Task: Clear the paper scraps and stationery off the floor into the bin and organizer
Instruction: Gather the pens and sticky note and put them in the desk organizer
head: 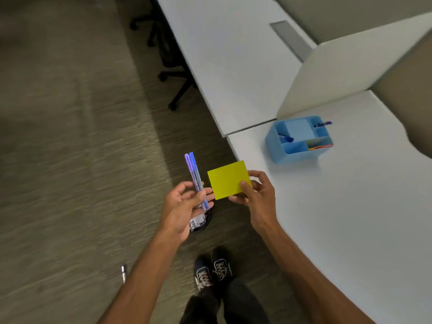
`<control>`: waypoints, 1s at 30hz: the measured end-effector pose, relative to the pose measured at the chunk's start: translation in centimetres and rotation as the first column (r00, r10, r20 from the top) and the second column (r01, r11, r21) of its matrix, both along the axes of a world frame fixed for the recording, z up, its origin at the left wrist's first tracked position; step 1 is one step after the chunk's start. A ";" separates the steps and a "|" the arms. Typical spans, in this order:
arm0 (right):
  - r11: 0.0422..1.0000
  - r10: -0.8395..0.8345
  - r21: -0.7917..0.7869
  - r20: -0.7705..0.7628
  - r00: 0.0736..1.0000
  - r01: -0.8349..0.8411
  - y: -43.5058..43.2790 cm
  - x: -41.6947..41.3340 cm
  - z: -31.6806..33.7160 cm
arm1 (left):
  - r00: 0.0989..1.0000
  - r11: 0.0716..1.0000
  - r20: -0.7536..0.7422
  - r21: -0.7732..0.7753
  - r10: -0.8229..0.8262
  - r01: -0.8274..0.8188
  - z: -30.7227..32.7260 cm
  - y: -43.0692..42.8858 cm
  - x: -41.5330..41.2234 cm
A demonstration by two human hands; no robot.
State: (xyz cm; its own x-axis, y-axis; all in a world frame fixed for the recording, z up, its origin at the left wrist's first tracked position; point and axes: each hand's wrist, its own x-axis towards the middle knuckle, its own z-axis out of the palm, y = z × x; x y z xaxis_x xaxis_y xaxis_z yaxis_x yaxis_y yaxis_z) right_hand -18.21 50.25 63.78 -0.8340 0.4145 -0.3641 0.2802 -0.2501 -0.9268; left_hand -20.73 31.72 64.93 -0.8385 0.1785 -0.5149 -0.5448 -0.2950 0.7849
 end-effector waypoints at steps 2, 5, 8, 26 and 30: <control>0.999 -0.053 0.005 0.012 0.999 0.053 1.1 0.8 0.7 | 0.998 0.998 -0.006 0.013 -0.055 0.055 0.7 1.1 -0.1; 0.991 -0.107 0.086 0.023 0.994 0.105 3.0 1.9 1.4 | 0.993 0.992 -0.008 0.021 -0.121 0.121 1.7 3.3 -0.4; 0.966 -0.149 0.220 0.059 0.987 0.133 5.2 2.3 1.9 | 0.984 0.984 -0.007 0.017 -0.176 0.176 2.8 5.9 -0.7; 0.522 -0.161 0.843 -0.052 0.986 0.130 27.1 -3.7 1.3 | 0.946 0.943 0.029 -0.083 -0.322 0.323 4.9 22.6 -7.6; 0.233 0.013 0.971 0.044 0.999 -0.046 31.6 -5.4 -0.6 | 0.939 0.931 0.063 -0.120 -0.338 0.344 4.0 24.8 -8.7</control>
